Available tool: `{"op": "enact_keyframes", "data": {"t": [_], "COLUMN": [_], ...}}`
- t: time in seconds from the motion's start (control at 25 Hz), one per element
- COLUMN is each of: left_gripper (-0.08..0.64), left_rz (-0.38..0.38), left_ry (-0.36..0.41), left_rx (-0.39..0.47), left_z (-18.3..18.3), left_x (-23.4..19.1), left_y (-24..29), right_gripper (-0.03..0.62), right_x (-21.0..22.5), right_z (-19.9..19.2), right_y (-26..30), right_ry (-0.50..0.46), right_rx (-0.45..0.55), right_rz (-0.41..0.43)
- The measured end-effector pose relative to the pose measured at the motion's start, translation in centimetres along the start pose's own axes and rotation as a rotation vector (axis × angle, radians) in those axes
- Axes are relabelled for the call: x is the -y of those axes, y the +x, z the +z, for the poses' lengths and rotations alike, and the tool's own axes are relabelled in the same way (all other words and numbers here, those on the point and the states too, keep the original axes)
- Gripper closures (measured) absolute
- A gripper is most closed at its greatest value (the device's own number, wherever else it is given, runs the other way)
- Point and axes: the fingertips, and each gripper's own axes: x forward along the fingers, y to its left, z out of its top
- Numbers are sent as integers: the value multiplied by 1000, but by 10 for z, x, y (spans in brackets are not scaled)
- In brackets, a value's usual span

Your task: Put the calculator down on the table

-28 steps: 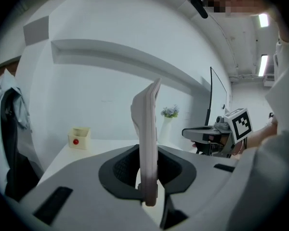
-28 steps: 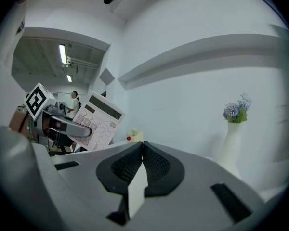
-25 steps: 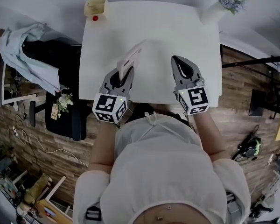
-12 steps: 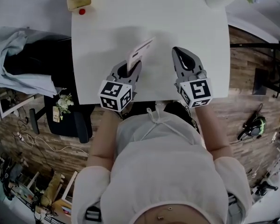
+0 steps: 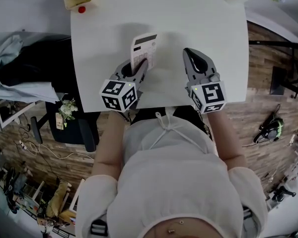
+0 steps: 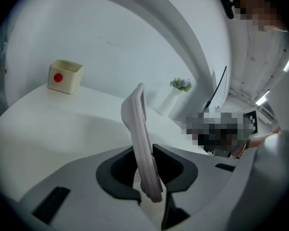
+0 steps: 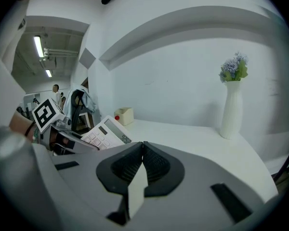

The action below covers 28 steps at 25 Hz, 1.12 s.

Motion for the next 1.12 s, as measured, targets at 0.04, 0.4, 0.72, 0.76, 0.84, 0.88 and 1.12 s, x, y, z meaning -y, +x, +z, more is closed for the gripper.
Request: {"op": "enact_keyframes", "data": {"t": [0.04,0.4,0.72,0.76,0.84,0.88,1.12], "left_gripper": [450,407,329,316,309,300,285], "left_rz": [12,49,113,127,156,182,240], "left_ry": [-6,14,33,44,63,86,175], "left_rx": [-2,-3,-3,-4,-9,-19,-39], "left_z": [1,1,-4,-4,-5,-6,-11], "left_x": [-5,-31,-47,-49,-52,-55,-59], "left_y": [1,4,4,4,4,4,6], "right_gripper": [585,584,585,586,585,584,584], "right_x": [0,-13,-16,-16,-15,-16,-16], "right_z": [0,0,-5,-6,-7,-7,-3], "right_y": [2,21,29,29,29,29,27], "right_ry": [-2,-19,-14,-11,2,6,-10], "right_rx": [-5,-21,-35,-36,-32,-28,-14], "right_rz": [0,19,27,26,23,20,10]}}
